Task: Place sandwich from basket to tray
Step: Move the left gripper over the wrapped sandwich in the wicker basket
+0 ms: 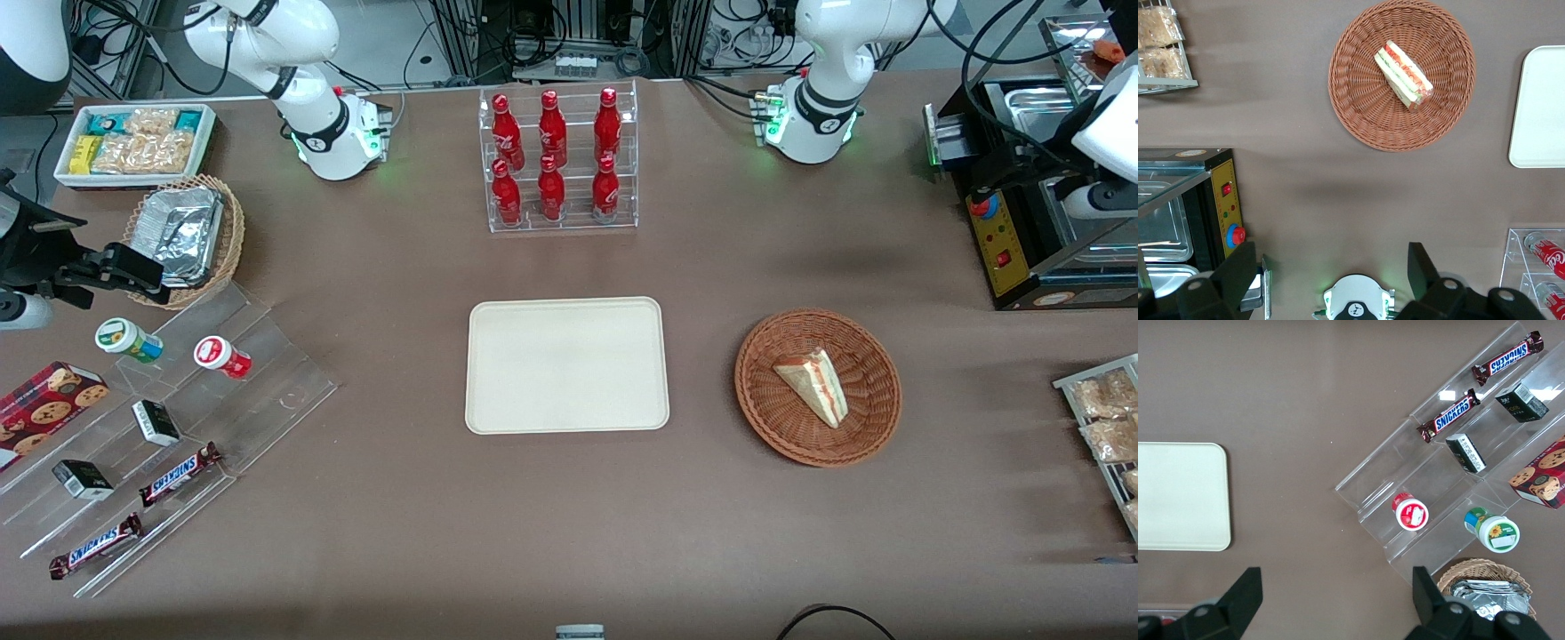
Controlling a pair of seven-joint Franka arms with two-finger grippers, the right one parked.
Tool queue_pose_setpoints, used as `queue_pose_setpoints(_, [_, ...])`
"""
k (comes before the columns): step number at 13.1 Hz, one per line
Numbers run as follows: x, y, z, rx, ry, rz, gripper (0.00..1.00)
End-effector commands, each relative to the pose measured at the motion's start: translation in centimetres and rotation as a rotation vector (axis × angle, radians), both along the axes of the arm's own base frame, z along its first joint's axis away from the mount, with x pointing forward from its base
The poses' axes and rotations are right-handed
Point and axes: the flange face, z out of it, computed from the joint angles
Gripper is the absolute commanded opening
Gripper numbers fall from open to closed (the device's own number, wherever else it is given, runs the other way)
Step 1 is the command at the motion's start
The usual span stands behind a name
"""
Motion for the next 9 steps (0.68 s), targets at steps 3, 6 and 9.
queue_pose_setpoints(3, [1.1,-0.1,-0.6,0.005,0.022,0.002,1.00])
queue_pose_setpoints(6, [3.0,-0.2,-5.8,0.051,0.022,0.201,1.00])
queue_pose_setpoints(9, [3.7,-2.2,-14.1,0.069,-0.052,0.477,1.00])
